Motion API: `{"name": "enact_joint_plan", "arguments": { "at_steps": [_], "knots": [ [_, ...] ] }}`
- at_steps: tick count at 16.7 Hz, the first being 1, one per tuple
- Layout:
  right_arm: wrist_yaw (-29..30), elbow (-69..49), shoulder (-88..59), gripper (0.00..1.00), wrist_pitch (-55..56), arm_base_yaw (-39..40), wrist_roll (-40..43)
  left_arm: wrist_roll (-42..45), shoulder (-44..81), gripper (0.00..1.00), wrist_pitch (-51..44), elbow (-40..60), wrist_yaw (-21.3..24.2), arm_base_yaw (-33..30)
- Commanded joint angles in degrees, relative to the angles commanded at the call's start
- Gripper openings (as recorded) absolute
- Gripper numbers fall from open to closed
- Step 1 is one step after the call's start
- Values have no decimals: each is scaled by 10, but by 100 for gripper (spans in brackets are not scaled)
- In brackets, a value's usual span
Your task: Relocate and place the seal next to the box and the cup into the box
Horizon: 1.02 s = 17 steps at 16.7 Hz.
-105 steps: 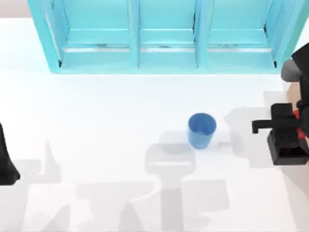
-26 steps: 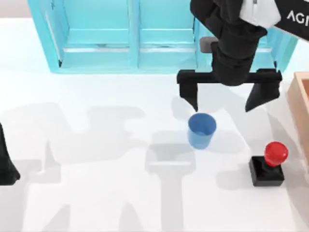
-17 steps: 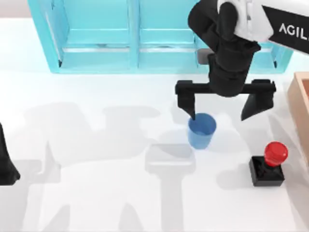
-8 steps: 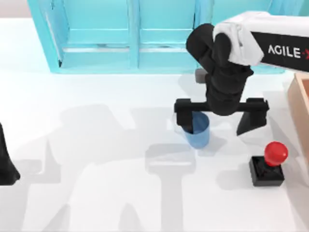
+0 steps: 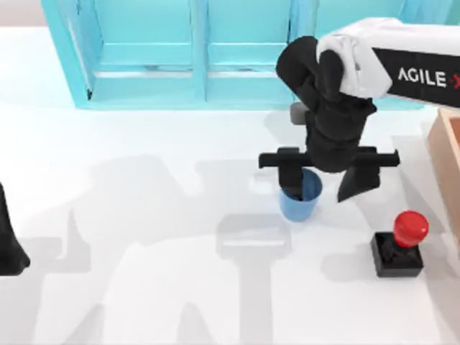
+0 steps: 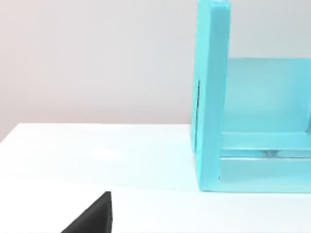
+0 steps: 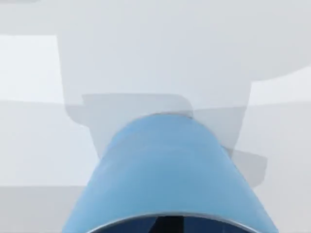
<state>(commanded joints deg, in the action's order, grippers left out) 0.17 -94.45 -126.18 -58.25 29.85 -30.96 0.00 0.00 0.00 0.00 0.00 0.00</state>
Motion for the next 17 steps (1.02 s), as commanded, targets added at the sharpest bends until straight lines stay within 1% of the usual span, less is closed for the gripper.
{"name": "enact_joint_plan", "arguments": {
  "at_steps": [5, 6, 15, 17],
  "knots": [
    [0, 0, 0, 2, 0, 0, 0, 0, 0, 100, 0, 0, 0, 0],
    [0, 0, 0, 0, 0, 0, 0, 0, 0, 100, 0, 0, 0, 0],
    [0, -1, 2, 0, -2, -3, 1, 0, 0, 100, 0, 0, 0, 0],
    [0, -4, 19, 0, -21, -18, 18, 0, 0, 100, 0, 0, 0, 0]
  ]
}}
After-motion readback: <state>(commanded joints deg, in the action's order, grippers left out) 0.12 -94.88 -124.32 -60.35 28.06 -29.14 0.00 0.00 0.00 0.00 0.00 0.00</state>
